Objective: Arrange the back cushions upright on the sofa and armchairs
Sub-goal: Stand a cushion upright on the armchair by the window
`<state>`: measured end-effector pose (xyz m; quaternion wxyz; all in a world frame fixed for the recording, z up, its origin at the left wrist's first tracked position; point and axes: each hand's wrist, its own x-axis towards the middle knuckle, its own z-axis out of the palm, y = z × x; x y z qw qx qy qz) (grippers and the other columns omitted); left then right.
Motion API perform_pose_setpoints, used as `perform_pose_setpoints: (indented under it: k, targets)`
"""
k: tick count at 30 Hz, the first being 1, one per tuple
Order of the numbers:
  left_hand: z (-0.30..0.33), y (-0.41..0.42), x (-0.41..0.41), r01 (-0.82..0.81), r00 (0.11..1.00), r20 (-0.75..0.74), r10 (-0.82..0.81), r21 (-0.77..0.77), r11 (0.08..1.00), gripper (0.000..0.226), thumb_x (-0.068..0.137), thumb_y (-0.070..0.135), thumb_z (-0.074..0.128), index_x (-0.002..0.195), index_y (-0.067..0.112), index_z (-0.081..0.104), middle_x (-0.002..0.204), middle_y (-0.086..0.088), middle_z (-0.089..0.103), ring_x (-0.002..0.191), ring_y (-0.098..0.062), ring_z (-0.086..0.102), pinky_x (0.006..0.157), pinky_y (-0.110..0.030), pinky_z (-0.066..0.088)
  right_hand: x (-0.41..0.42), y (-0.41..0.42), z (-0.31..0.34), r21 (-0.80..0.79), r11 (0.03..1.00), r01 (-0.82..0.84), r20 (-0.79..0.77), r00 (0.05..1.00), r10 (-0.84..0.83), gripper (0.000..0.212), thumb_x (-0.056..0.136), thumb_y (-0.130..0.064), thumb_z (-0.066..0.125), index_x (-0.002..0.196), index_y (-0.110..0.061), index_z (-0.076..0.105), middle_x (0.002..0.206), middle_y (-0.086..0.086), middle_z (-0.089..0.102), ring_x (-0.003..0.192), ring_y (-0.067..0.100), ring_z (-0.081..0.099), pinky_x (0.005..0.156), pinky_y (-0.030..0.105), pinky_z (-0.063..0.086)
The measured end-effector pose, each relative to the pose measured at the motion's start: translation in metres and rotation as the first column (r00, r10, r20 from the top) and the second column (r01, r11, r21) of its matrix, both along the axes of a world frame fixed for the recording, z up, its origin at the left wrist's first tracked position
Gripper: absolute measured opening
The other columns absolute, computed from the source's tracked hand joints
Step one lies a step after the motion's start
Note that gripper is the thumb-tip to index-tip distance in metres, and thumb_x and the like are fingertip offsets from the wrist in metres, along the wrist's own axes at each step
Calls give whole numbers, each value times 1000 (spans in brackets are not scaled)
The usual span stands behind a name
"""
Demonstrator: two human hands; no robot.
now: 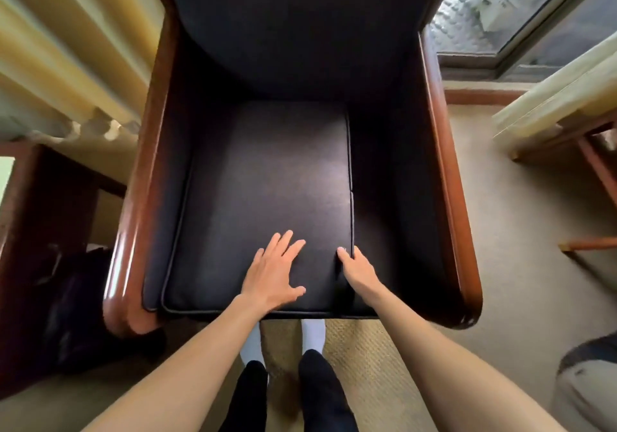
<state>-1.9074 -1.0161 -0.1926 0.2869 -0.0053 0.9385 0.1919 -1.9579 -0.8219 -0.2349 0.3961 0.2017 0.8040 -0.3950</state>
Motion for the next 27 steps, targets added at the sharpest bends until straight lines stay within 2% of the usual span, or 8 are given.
perform_pose_setpoints:
  k: [3,5,9,11,17,20,23,27]
  targets:
    - [-18,7,12,46,999,6,-46,-32,998,107,74,49,73,153,38,1,160,4,-22,148,-21,-19,120,-43,-1,8,2,-17,-192,971,142,31,990,-139,72,97,-60,43,157,-26,21,157,-9,35,142,14,35,117,31,24]
    - [-23,6,15,44,999,-22,-45,-39,998,109,74,50,72,152,40,-3,159,5,-25,147,-20,-23,120,-42,-4,11,5,-30,-267,936,231,55,973,-225,77,92,-69,42,155,-26,28,156,-16,31,142,7,33,120,31,22]
    - [-26,6,15,45,998,-49,-47,-30,999,111,72,50,75,153,40,0,159,6,-23,147,-20,-21,119,-42,-5,-1,5,-25,-400,866,302,150,953,-263,49,97,-57,46,134,-26,55,132,-12,60,118,2,55,98,22,37]
    - [-27,7,16,35,998,-57,-36,-21,999,111,72,50,75,153,39,0,160,5,-22,147,-20,-21,118,-42,-6,-6,4,-18,-402,883,241,117,970,-212,51,92,-57,56,134,-28,54,126,-17,61,114,1,55,96,20,34]
    - [-29,-8,29,79,990,-115,-79,-3,997,103,78,53,68,153,38,-1,161,8,-19,147,-16,-20,122,-42,-2,16,10,-12,-366,911,188,123,981,-153,50,77,-45,80,118,-34,54,117,-13,69,101,1,64,82,16,45]
    - [-31,-23,49,54,984,-170,-47,33,998,98,79,54,64,153,38,3,162,11,-14,148,-12,-18,123,-43,4,30,9,-17,-275,927,256,165,962,-217,80,56,-60,88,121,-26,57,116,-7,70,104,10,68,94,32,52]
    - [-30,-34,60,25,977,-214,-11,59,998,94,79,63,58,154,37,7,163,11,-8,149,-11,-13,122,-45,9,29,8,-21,-201,941,272,177,955,-238,95,45,-65,91,123,-22,59,114,-8,72,101,13,70,96,38,54]
    - [-20,-42,63,91,975,-200,-99,-49,995,120,60,90,49,154,34,-1,163,6,-8,149,-17,-11,122,-48,3,16,2,-4,-225,941,254,245,949,-198,80,48,-63,88,115,-22,70,108,-4,76,98,17,72,96,41,54]
